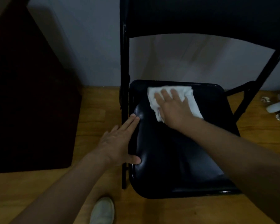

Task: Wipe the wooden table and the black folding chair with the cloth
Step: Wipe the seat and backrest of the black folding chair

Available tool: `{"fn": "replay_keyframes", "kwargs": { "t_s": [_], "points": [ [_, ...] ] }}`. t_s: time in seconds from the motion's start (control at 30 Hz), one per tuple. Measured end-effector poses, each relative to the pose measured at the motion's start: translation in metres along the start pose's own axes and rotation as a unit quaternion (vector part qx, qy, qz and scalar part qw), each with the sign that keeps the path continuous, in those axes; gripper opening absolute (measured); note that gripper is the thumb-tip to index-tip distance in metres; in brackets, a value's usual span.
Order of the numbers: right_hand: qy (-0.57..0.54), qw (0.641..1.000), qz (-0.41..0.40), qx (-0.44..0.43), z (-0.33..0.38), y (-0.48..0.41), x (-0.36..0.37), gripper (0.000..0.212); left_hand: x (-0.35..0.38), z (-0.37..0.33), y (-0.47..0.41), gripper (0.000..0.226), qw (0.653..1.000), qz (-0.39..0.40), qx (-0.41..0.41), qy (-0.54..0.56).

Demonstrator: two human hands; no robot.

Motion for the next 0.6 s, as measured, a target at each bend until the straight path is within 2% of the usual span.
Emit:
{"fn": "replay_keyframes", "kwargs": {
  "t_s": [0.2,0.33,0.43,0.5,0.53,0.6],
  "points": [
    [-0.069,0.996,0.029,0.038,0.025,-0.078,-0.016,0.062,0.000,0.003,-0.001,0.151,1.000,0.000,-0.021,0.003],
    [-0.100,0.995,-0.002,-0.009,0.028,-0.052,-0.016,0.060,-0.002,0.000,-0.001,0.153,0.999,0.007,-0.049,-0.004],
    [-0.121,0.991,-0.007,-0.052,0.034,-0.004,-0.009,0.068,-0.014,-0.008,0.002,0.150,0.999,0.001,-0.042,-0.029],
    [-0.131,0.989,-0.005,-0.067,0.037,0.034,-0.001,0.069,-0.028,-0.019,0.006,0.135,0.999,-0.024,-0.016,-0.044],
    [-0.133,0.989,-0.010,-0.069,0.039,0.053,0.003,0.069,-0.039,-0.022,0.008,0.120,0.997,-0.070,-0.007,-0.031],
    [-0.122,0.990,-0.020,-0.063,0.040,0.092,0.009,0.072,-0.079,-0.025,0.016,0.075,0.973,-0.229,-0.018,0.020]
  ]
}}
Point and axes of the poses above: each hand's wrist, its own y-axis away from the middle knuckle, its own x-axis out of the palm, z = x × y, the point moved 7 cm from there along -y, towards the middle knuckle, and after that the axes turned 13 degrees about x, right-handed, at the moved point
